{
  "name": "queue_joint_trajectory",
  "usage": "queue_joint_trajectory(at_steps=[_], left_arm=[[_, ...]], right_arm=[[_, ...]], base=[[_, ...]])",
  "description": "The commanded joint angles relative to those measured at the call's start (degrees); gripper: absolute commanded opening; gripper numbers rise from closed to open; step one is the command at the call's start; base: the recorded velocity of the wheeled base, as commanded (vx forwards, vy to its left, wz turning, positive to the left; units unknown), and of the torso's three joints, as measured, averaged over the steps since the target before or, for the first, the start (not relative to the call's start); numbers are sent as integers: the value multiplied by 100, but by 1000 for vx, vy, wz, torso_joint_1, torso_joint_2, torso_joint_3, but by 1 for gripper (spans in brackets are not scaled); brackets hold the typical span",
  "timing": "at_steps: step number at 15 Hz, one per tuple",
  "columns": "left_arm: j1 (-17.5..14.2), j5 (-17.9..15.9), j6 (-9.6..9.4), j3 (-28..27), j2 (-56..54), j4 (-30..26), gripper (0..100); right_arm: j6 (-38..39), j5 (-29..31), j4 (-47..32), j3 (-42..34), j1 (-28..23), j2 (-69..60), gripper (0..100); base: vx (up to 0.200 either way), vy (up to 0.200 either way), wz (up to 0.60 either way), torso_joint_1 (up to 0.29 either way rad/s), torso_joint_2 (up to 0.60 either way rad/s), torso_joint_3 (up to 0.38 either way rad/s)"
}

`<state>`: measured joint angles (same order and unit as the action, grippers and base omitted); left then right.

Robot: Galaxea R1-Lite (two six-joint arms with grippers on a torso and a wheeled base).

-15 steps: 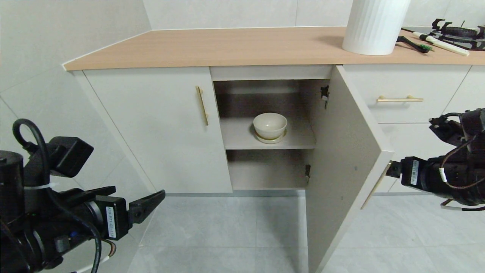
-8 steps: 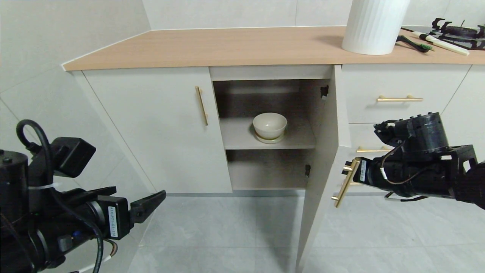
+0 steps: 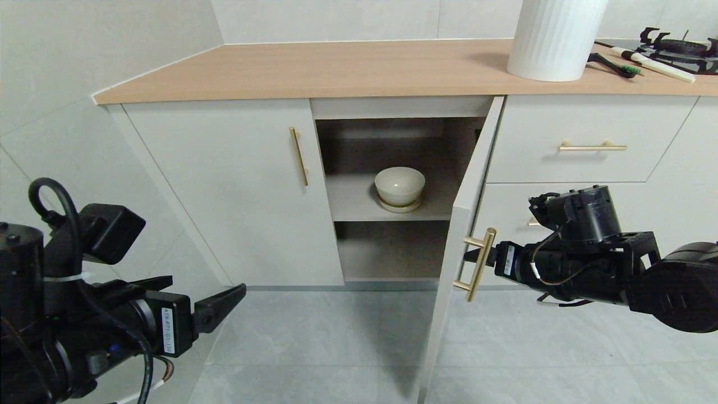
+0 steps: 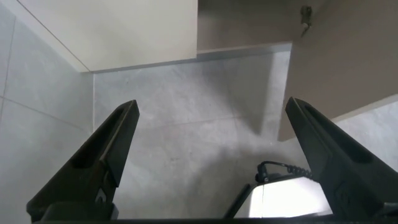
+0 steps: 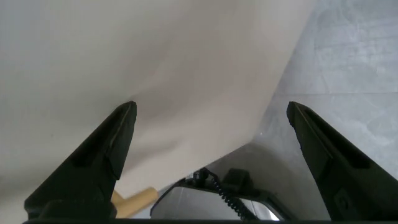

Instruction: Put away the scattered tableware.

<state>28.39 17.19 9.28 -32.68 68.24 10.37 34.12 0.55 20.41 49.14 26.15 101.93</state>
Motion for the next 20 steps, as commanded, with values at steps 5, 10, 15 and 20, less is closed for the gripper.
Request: queue_joint_trajectory(at_steps=[5, 10, 15, 20], left_arm=[[0, 4, -5, 34, -13, 0, 100], [0, 4, -5, 25, 14, 0, 100], [0, 30, -5, 8, 49, 0, 100], [0, 162, -14, 16, 58, 8, 100]], right_arm=[[297, 7, 209, 17, 136, 47, 100], [596, 7, 631, 52, 242, 319, 100], [815, 139, 1185, 69, 242, 556, 100], [1255, 736, 1299, 500, 242, 873, 100]], base=[[160, 0, 0, -2, 5, 4], [200, 0, 0, 6, 5, -1], [80, 0, 0, -1, -1, -1], [0, 0, 0, 0, 0, 0]])
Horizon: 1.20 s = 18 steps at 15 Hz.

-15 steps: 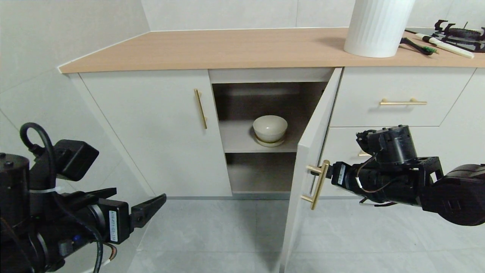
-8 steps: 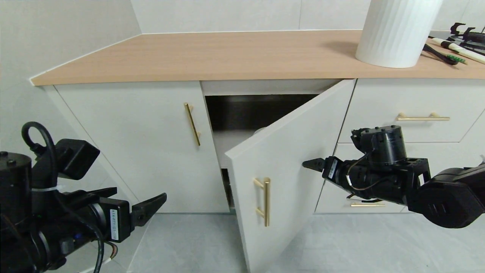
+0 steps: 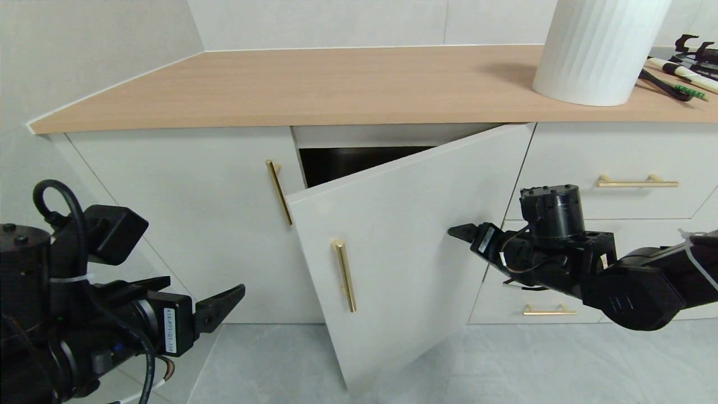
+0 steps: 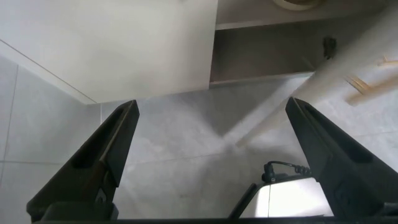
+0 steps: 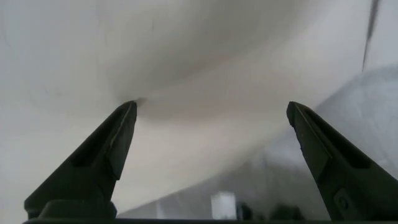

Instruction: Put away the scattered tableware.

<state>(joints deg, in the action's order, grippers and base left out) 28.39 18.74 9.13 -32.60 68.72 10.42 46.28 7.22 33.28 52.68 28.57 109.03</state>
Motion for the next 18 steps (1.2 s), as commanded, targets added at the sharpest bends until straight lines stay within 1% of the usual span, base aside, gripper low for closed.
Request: queue_joint_trajectory(at_steps=[1, 3, 5, 8, 10, 13, 18], left_arm=[[0, -2, 1, 8, 10, 4, 100], [0, -2, 1, 8, 10, 4, 100], [0, -2, 1, 8, 10, 4, 100], [0, -2, 10, 17, 19, 4, 100], [0, -10, 10, 17, 45, 4, 100], [0, -10, 10, 25, 54, 4, 100], [0, -10, 10, 25, 45, 4, 100]], right_arm=[[154, 184, 12, 252, -1, 232, 100], [373, 298, 12, 428, -36, 294, 100], [391, 377, 12, 516, -98, 347, 100], [417, 799, 12, 823, -273, 523, 100], [602, 852, 12, 955, -379, 531, 100], [611, 1071, 3, 1087, -502, 593, 100], [620, 1098, -6, 1140, -599, 602, 100]], base=[[0, 0, 0, 0, 0, 0], [0, 0, 0, 0, 0, 0], [0, 0, 0, 0, 0, 0], [0, 0, 0, 0, 0, 0], [0, 0, 0, 0, 0, 0], [0, 0, 0, 0, 0, 0], [0, 0, 0, 0, 0, 0]])
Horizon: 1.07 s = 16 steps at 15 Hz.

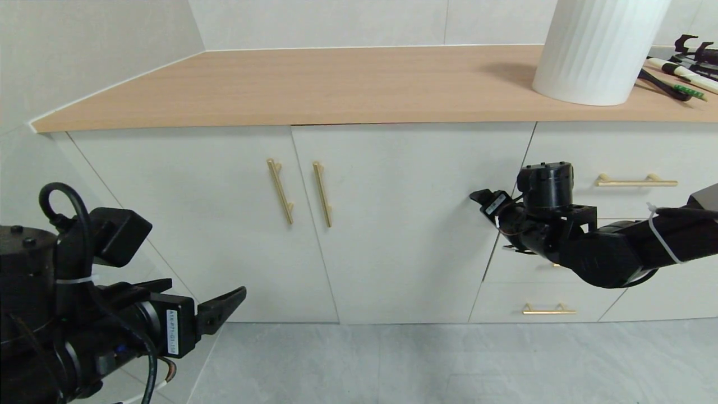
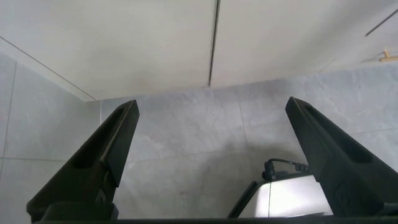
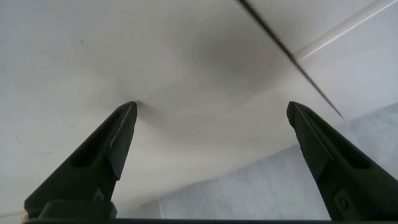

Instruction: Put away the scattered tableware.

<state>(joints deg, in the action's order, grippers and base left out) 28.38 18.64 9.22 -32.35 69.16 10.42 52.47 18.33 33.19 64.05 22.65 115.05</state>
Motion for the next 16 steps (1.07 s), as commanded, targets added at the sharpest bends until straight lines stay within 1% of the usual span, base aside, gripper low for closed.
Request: queue_joint_trajectory(at_steps=[1, 4, 6, 7, 8, 9, 11, 12, 13, 15, 16], left_arm=[[1, 8, 1, 1, 1, 4, 100], [1, -1, 1, 1, 1, 4, 100], [1, 8, 1, 1, 1, 4, 100], [1, -1, 1, 1, -8, 12, 100], [1, -1, 1, 1, -25, 4, 100], [1, -1, 1, 1, -43, 4, 100], [1, 8, 1, 19, -175, 4, 100], [1, 8, 1, 27, -201, 4, 100], [-52, 8, -183, 80, -605, -5, 100], [-368, 17, -509, 256, -1089, -5, 100], [-465, 26, -552, 405, -1423, -14, 100]], right_arm=[[-9, 30, -15, 29, -41, 35, 100], [-9, 91, -41, 108, -103, 87, 100], [-9, -5, -50, 20, -94, -53, 100], [-26, -155, -41, -147, -85, -247, 100], [-105, -454, -41, -376, -77, -572, 100], [-325, -682, -32, -595, -85, -959, 100], [-923, -814, 29, -1167, -94, -1741, 100], [-975, -823, 29, -1202, -94, -1811, 100], [-1564, -770, 29, -1589, -15, -2664, 100], [-1881, -779, -15, -2256, 108, -3929, 100], [-2171, -770, -94, -2634, 108, -4571, 100]], base=[[0, 0, 0, 0, 0, 0], [0, 0, 0, 0, 0, 0], [0, 0, 0, 0, 0, 0], [0, 0, 0, 0, 0, 0], [0, 0, 0, 0, 0, 0], [0, 0, 0, 0, 0, 0], [0, 0, 0, 0, 0, 0], [0, 0, 0, 0, 0, 0], [0, 0, 0, 0, 0, 0], [0, 0, 0, 0, 0, 0], [0, 0, 0, 0, 0, 0]])
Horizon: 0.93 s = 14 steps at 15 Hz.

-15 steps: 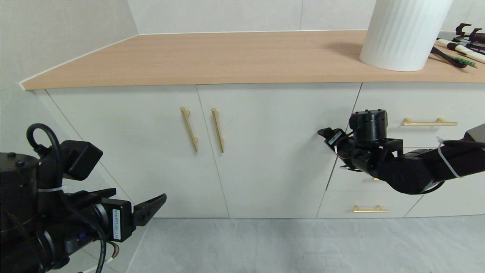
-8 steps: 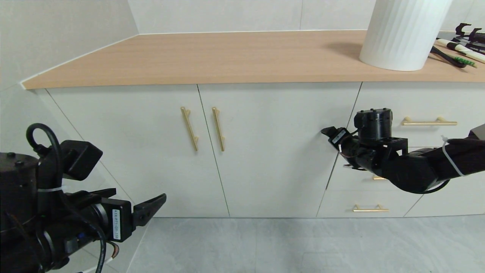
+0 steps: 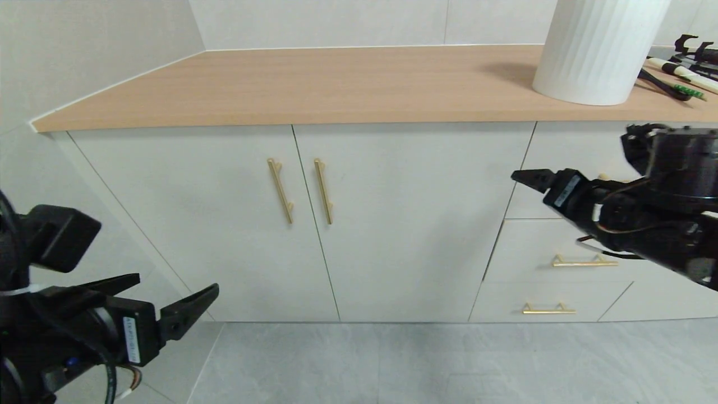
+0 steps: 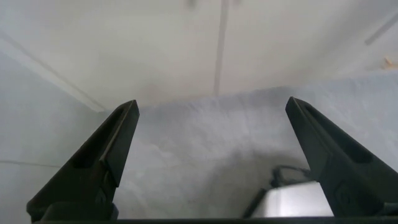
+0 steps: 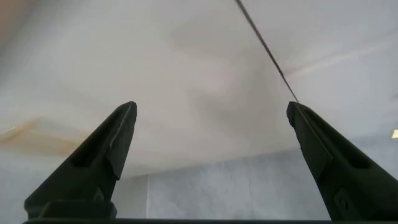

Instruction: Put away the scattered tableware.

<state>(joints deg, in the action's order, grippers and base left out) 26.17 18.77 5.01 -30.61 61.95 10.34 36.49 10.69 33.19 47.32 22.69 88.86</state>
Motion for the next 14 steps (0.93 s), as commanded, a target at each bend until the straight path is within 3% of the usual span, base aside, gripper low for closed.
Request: queue_joint_trajectory(at_steps=[1, 3, 6, 8, 11, 13, 14], left_arm=[[-271, 12, -132, 354, -887, -5, 100], [-332, 12, -202, 1198, -2144, -85, 100], [-578, 12, -299, 1400, -3409, -1034, 100], [-728, 4, -352, 1400, -4095, -1649, 100], [-1202, -14, -387, 1470, -5105, -2308, 100], [-1527, -23, -457, 1549, -5545, -2563, 100], [-1633, 4, -536, 1743, -5642, -2528, 100]], right_arm=[[-739, 3, -147, -1164, 104, -2241, 100], [-1882, 3, -498, -2307, -19, -4096, 100], [-2963, 12, -2159, -2614, -300, -6100, 100], [-3104, -50, -2994, -2632, -959, -7014, 100], [-3403, 21, -3996, -2623, -1047, -8332, 100], [-3446, 741, -4031, -2614, -1161, -8306, 100], [-3455, 733, -4005, -2667, -1469, -8306, 100]], base=[[0, 0, 0, 0, 0, 0], [0, 0, 0, 0, 0, 0], [0, 0, 0, 0, 0, 0], [0, 0, 0, 0, 0, 0], [0, 0, 0, 0, 0, 0], [0, 0, 0, 0, 0, 0], [0, 0, 0, 0, 0, 0]])
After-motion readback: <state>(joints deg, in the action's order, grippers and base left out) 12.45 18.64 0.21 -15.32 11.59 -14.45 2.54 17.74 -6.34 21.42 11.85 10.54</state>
